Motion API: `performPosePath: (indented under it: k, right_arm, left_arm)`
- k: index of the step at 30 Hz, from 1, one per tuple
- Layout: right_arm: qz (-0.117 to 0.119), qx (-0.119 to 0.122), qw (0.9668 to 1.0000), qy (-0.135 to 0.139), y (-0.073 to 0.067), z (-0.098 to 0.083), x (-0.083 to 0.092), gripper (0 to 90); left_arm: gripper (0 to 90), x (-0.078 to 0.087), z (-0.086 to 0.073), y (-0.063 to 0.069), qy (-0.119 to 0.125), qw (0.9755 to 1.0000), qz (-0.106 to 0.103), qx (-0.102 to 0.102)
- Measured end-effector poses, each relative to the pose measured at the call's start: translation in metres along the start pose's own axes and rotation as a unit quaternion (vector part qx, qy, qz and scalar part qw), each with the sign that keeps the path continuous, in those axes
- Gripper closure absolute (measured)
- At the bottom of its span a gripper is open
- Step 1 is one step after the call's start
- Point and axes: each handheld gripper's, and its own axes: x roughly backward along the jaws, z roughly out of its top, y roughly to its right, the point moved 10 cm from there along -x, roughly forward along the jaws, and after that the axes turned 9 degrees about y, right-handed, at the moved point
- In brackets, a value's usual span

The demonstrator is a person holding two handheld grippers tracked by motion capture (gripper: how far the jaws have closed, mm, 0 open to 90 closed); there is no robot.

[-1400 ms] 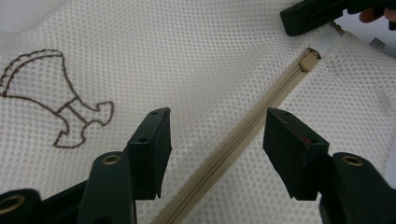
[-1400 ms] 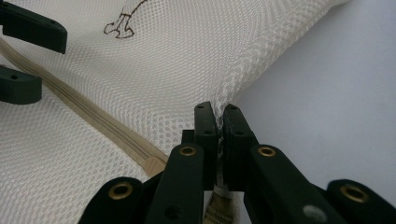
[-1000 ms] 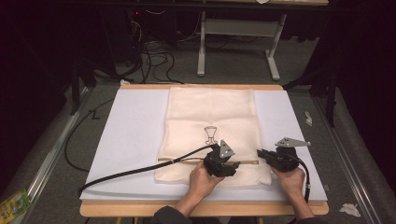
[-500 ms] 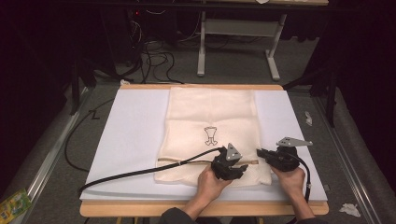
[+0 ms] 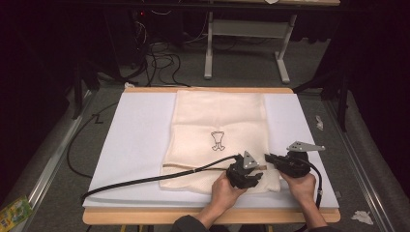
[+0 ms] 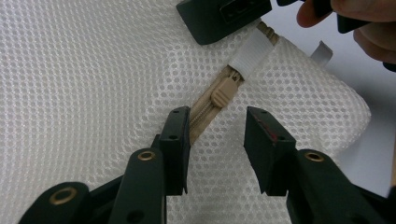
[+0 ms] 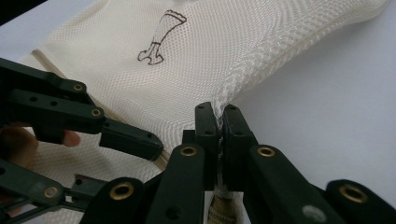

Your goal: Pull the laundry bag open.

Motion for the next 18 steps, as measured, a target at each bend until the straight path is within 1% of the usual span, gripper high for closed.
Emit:
performPosePath:
  k: [1,2,5,9,10,13,15,18]
  right_arm:
    - [0.002,-0.002,1.0000,0.002,-0.001,0.001,0.000,88.0]
    - [0.006,0.000,1.0000,0.005,-0.001,0.002,0.000,88.1]
    - [0.014,-0.006,0.9999,0.007,-0.004,0.005,-0.001,88.1]
    - [0.017,-0.005,0.9998,0.010,-0.007,0.009,-0.001,88.1]
    - [0.017,-0.002,0.9998,0.010,-0.008,0.009,-0.001,88.1]
    - [0.018,-0.001,0.9998,0.007,-0.008,0.008,-0.002,88.1]
    - [0.018,-0.003,0.9998,0.006,-0.009,0.007,-0.002,88.1]
    - [0.018,-0.001,0.9998,0.003,-0.010,0.007,-0.003,88.1]
  left_arm:
    - [61.8,0.000,0.001,0.000,0.005,1.0000,0.003,-0.007]
    - [62.5,0.001,0.001,0.001,0.007,0.9999,0.003,-0.009]
    - [63.3,0.000,0.003,0.001,0.010,0.9999,0.002,-0.004]
    - [64.5,-0.001,0.006,0.001,0.014,0.9999,-0.001,0.002]
    - [64.7,-0.002,0.006,0.002,0.013,0.9999,-0.002,0.000]
    - [64.7,-0.006,0.006,0.005,0.007,0.9999,-0.005,-0.006]
    - [64.9,-0.009,0.006,0.004,0.002,1.0000,-0.002,-0.003]
    - [67.2,-0.010,0.006,0.002,-0.001,1.0000,-0.002,0.002]
